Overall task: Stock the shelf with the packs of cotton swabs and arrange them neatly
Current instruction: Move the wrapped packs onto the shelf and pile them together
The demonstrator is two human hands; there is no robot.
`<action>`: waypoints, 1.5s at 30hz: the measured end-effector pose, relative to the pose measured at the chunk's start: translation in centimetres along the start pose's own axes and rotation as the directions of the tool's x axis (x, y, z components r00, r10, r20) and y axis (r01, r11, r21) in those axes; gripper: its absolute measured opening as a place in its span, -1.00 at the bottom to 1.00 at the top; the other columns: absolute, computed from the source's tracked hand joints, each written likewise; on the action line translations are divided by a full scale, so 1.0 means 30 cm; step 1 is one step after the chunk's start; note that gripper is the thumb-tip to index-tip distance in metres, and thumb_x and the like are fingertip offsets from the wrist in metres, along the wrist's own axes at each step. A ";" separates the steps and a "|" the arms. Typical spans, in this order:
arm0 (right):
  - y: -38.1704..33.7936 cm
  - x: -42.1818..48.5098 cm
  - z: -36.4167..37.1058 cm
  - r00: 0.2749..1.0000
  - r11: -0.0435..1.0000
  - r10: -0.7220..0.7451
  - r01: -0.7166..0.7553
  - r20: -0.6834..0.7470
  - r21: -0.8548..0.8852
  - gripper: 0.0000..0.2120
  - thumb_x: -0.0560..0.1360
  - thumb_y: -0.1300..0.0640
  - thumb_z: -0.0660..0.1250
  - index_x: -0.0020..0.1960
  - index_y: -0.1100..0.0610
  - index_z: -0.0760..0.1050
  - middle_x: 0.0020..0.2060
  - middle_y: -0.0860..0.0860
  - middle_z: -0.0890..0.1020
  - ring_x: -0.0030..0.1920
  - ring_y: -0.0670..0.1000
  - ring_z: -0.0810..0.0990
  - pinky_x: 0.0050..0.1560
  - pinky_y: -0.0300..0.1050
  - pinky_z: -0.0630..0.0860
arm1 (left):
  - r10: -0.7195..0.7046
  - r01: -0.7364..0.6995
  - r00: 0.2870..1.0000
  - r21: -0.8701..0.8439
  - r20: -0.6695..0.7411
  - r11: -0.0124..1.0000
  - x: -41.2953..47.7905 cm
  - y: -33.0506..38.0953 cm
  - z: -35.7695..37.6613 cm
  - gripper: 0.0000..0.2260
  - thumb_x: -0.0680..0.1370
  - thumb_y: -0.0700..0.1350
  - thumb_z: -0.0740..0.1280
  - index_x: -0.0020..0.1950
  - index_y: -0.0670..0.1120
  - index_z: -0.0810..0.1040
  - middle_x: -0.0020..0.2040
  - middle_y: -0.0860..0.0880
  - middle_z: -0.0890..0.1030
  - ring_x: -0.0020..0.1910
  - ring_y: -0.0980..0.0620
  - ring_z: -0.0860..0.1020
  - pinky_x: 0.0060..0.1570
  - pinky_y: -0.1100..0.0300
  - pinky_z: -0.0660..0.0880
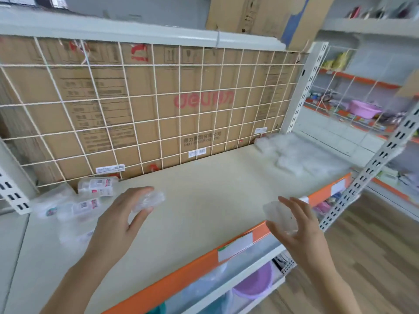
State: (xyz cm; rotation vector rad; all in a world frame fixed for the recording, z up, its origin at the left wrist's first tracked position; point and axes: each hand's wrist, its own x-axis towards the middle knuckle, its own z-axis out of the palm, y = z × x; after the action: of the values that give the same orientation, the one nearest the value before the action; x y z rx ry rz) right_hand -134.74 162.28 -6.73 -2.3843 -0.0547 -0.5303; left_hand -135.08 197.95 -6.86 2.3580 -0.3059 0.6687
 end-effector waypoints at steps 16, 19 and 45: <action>0.112 -0.047 -0.104 0.949 0.962 0.225 -0.253 -0.223 -0.105 -0.49 0.36 -0.01 0.48 0.28 -0.08 0.46 0.19 -0.21 0.37 0.20 0.01 0.45 -0.08 -0.14 0.40 | 0.264 -0.229 0.949 -0.200 0.170 0.953 0.264 0.077 0.319 -0.72 0.51 -0.02 0.23 0.22 0.16 0.39 0.09 0.41 0.42 0.07 0.31 0.42 -0.08 0.41 0.34; 0.134 -0.017 -0.106 0.942 0.962 0.226 -0.255 -0.247 -0.093 -0.50 0.38 -0.09 0.45 0.28 -0.07 0.46 0.20 -0.20 0.37 0.19 -0.01 0.43 -0.06 -0.13 0.43 | 0.298 -0.246 0.932 -0.244 0.205 0.938 0.305 0.096 0.397 -0.72 0.51 -0.04 0.23 0.22 0.13 0.39 0.10 0.29 0.48 0.08 0.25 0.46 -0.09 0.33 0.40; 0.654 0.573 -0.057 0.993 0.945 0.118 -0.109 0.009 -0.310 -0.45 0.33 -0.20 0.22 0.26 -0.01 0.38 0.23 0.14 0.49 0.13 0.19 0.53 0.02 0.02 0.52 | 0.357 -0.269 0.833 -0.255 0.422 0.929 0.788 0.238 1.173 -0.58 0.48 -0.22 0.27 0.20 0.22 0.34 0.31 0.44 0.21 0.40 0.41 0.12 0.19 0.52 0.19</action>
State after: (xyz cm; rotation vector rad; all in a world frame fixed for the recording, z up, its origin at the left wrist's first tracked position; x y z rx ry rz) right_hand -116.10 144.46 -11.02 -2.6799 0.1650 -0.4796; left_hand -104.37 168.53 -13.27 2.2773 -0.9463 0.1911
